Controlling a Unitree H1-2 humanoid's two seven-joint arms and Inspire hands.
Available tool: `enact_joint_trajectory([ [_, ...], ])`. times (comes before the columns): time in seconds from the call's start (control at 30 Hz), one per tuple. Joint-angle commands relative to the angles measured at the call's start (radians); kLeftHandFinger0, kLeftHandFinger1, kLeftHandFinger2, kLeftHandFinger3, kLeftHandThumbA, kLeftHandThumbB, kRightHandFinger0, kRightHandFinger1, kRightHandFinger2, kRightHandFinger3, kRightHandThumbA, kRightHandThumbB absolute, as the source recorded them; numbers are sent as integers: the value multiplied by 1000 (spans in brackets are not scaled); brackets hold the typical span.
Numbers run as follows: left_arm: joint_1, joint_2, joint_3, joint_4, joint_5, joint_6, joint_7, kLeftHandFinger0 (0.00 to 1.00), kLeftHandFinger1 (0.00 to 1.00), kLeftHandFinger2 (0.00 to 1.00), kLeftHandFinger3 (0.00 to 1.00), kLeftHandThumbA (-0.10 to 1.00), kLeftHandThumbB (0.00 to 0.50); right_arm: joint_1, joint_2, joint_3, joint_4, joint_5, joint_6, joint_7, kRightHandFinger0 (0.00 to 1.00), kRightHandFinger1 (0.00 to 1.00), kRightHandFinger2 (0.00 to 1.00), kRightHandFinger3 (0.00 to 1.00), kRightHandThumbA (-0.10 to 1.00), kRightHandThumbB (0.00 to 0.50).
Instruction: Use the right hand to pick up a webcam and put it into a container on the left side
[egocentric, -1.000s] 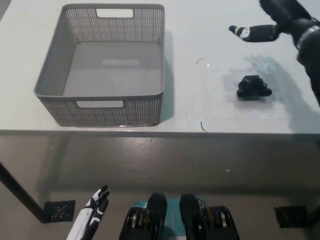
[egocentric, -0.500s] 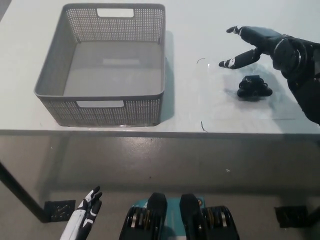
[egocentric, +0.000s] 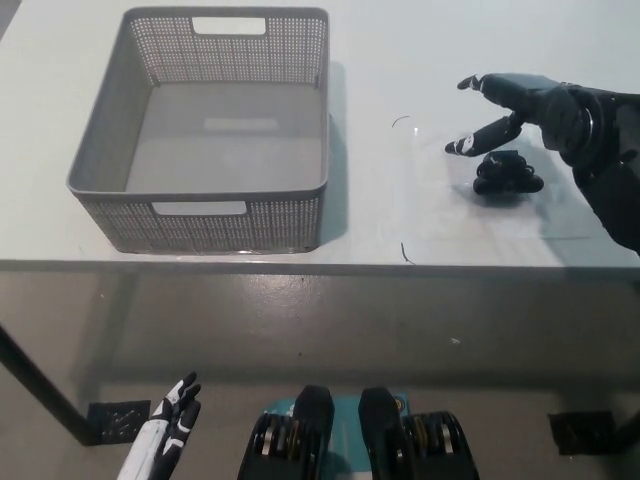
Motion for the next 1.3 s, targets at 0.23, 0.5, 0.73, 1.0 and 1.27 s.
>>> enact_joint_trajectory([
  [0.23, 3, 20, 5, -25, 9, -52, 10, 1000, 1000, 1000, 1000, 1000, 78, -95, -17, 19, 28, -32, 7, -4, 1000, 1000, 1000, 1000, 785, 500],
  [0.5, 2, 23, 5, -24, 24, -51, 14, 1000, 1000, 1000, 1000, 1000, 63, -99, -16, 26, 68, -35, 4, -15, 1000, 1000, 1000, 1000, 774, 500],
  [0.73, 3, 18, 7, -17, 18, -56, 14, 1000, 1000, 1000, 1000, 1000, 61, -83, -6, 37, 99, -36, -10, -28, 1000, 1000, 1000, 1000, 758, 500],
  [1.0, 2, 18, 6, -12, 34, -59, 18, 1000, 1000, 1000, 1000, 1000, 70, -76, 16, 40, 172, -33, -15, -53, 1000, 1000, 1000, 1000, 715, 500],
  [1.27, 3, 18, 7, -19, 29, -55, 12, 1000, 1000, 1000, 1000, 1000, 76, -48, 31, 38, 220, -26, -21, -84, 1000, 1000, 1000, 1000, 664, 500],
])
